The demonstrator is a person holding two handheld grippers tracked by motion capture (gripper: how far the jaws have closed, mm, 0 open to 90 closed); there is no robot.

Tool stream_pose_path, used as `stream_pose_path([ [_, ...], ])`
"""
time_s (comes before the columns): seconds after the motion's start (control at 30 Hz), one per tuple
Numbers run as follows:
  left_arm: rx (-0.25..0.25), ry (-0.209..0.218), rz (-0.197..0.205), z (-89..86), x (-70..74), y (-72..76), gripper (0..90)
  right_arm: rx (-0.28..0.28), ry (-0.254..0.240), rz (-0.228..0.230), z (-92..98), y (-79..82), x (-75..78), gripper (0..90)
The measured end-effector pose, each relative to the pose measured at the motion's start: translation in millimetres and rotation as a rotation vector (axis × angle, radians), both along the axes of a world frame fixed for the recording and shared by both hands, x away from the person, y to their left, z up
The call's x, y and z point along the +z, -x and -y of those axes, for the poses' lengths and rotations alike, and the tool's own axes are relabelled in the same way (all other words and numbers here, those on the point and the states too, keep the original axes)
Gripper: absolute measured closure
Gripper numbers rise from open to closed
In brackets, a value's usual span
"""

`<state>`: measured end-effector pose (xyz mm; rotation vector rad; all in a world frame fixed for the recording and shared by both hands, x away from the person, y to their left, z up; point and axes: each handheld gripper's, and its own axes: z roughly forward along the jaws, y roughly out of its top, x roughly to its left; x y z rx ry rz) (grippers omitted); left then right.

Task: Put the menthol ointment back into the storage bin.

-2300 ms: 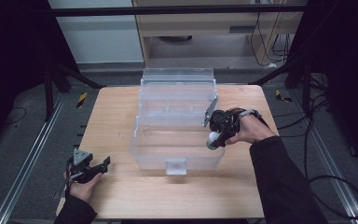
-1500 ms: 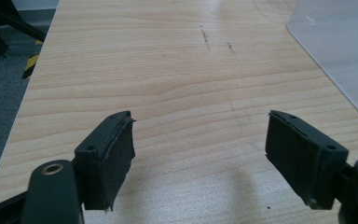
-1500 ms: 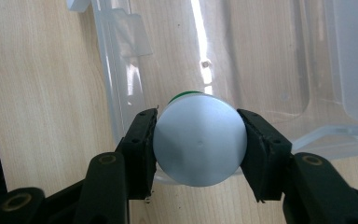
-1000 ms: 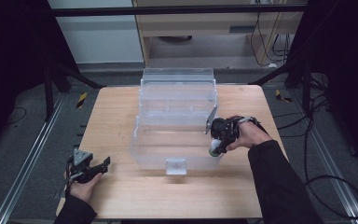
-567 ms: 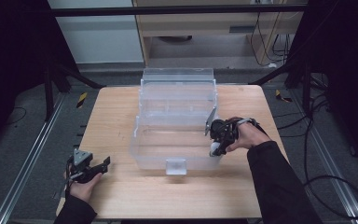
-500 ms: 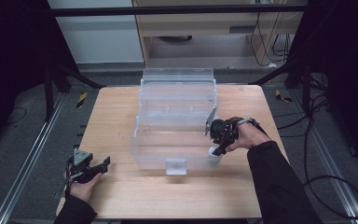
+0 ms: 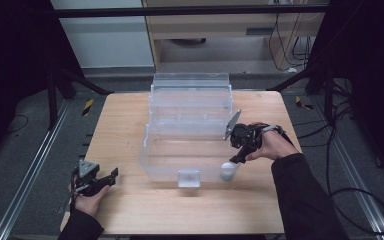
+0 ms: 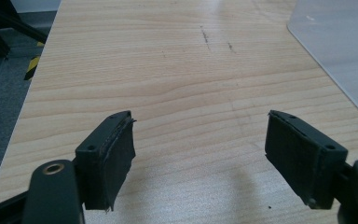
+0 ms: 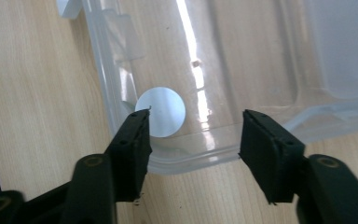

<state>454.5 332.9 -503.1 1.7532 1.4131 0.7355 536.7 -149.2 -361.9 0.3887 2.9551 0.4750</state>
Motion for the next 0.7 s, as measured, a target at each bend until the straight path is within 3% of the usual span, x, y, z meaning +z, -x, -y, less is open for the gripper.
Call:
stream_pose_path([
  [0.13,0.001,0.001,0.001,-0.1,0.0,0.2,23.1,-0.051,-0.054,0.035,11.0,4.5,8.5,32.4],
  [0.3,0.001,0.003,0.002,-0.3,0.0,0.2,22.7,-0.156,-0.144,0.090,32.6,13.3,15.1,22.2],
  [0.37,0.002,0.004,0.003,-0.5,0.0,0.3,22.6,-0.212,-0.187,0.110,45.0,18.3,12.8,16.9],
  [0.7,-0.006,0.006,0.010,0.0,1.9,1.5,22.6,-0.414,-0.315,0.196,77.4,34.9,-13.1,12.4],
])
